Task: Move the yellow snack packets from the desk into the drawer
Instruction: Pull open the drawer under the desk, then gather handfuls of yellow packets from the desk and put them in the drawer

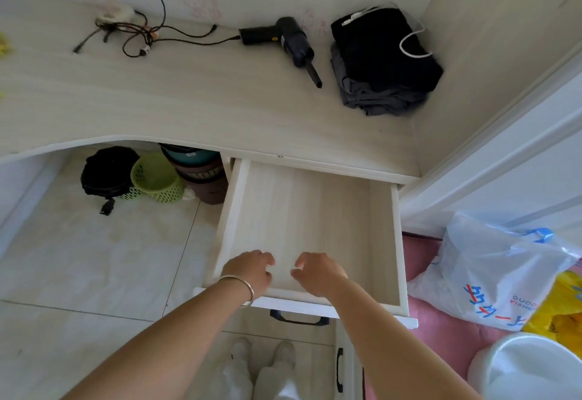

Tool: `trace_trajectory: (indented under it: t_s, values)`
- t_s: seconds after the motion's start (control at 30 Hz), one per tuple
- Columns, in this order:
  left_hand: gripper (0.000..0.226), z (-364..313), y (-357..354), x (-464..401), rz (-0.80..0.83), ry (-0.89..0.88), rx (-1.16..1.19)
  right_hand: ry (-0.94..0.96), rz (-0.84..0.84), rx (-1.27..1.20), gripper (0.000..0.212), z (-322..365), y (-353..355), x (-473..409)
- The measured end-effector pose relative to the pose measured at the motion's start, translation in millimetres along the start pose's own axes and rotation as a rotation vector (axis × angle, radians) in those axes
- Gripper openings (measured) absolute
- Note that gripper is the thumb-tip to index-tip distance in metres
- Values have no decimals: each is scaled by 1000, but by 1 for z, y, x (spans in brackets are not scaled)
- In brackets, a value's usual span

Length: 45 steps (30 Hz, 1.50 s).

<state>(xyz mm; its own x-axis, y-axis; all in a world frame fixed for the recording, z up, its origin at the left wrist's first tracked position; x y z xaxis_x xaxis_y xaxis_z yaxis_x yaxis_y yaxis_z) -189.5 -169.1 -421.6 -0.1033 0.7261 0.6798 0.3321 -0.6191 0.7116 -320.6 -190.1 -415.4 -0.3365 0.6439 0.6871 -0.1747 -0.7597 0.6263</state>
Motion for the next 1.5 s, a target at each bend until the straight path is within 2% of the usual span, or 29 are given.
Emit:
trace_trajectory:
  t_s: [0.27,0.53,0.7,0.9,1.1,1.3,1.5]
  values:
    - [41,66,101,47,-422,145,94,412,-306,76,38,140,64,-1]
    - [52,190,163,114,-718,302,225,739,-445,199,40,283,65,16]
    - [56,291,180,152,-778,421,267,814,-448,202,44,376,34,12]
    - [57,418,197,190,-786,518,242,882,-374,252,48,496,-34,8]
    - [57,518,213,215,-830,571,286,932,-316,221,46,597,-77,-4]
    - [57,594,247,214,-872,625,359,995,-301,281,45,674,-83,-31]
    - [58,665,289,175,-871,647,386,1021,-297,345,44,760,-66,-87]
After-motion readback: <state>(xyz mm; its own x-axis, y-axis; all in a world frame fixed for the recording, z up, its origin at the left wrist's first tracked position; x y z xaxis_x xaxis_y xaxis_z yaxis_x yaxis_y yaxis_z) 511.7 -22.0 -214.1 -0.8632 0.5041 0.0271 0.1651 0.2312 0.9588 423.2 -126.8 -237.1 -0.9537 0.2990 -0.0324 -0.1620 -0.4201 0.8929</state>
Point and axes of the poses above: each hand's wrist, its own x-axis away from the middle knuckle, its own y-axis out of the back of the hand, z = x × y, the point moved 8 cm from there along -x, towards the middle knuckle, and after that the axes turned 10 degrees about y, right-handed, at the moved point
